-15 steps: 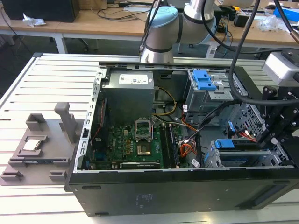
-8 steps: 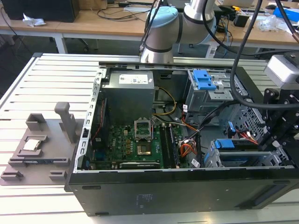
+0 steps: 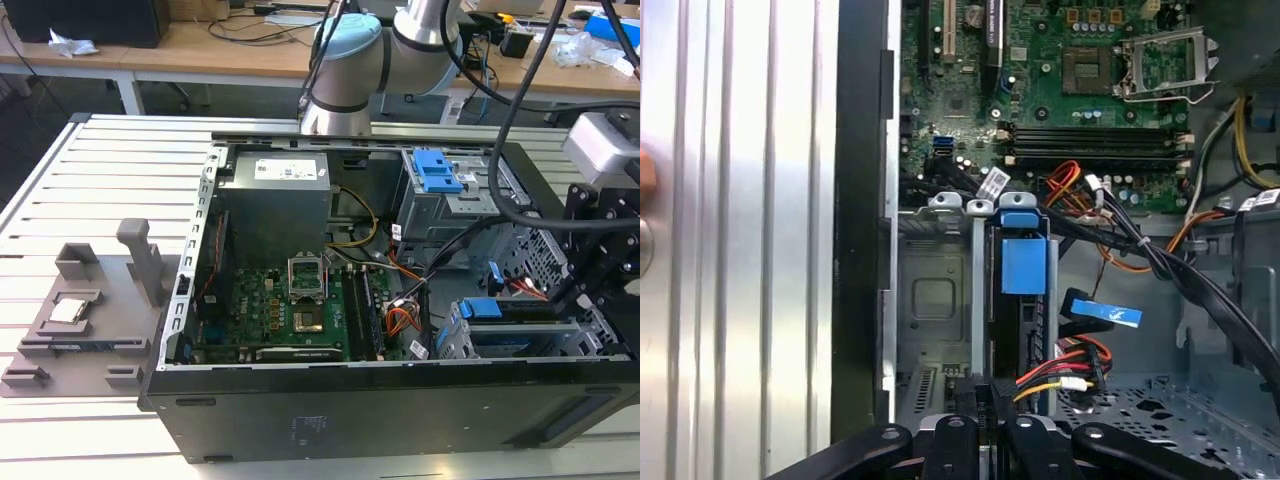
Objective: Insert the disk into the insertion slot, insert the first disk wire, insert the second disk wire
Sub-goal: 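Insert the first disk wire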
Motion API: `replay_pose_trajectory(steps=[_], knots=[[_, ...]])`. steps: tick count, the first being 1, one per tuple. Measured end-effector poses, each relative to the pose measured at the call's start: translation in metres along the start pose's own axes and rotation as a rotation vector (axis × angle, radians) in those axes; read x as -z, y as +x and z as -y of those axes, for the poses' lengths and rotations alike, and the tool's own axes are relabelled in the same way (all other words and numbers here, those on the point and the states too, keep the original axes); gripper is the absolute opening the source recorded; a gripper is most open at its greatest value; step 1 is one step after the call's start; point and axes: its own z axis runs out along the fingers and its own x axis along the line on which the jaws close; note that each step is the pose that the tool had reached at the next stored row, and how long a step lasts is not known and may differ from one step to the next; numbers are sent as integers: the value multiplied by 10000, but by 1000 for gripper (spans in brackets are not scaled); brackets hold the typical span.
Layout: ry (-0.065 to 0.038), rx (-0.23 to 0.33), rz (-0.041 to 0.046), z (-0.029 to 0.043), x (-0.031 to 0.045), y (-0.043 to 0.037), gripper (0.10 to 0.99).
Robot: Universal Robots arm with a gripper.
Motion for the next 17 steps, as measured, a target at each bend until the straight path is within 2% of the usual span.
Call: replay_pose_trajectory(steps=[1, 2, 5, 7, 11, 17], knots=[[0, -7, 74, 0, -8, 0, 169], [1, -10, 101, 1, -31, -1, 169], [1, -13, 106, 2, -68, -28, 169], [1, -12, 106, 4, -96, -108, 169], [1, -12, 107, 8, -163, -206, 169], [1, -5, 104, 11, -212, -218, 169]])
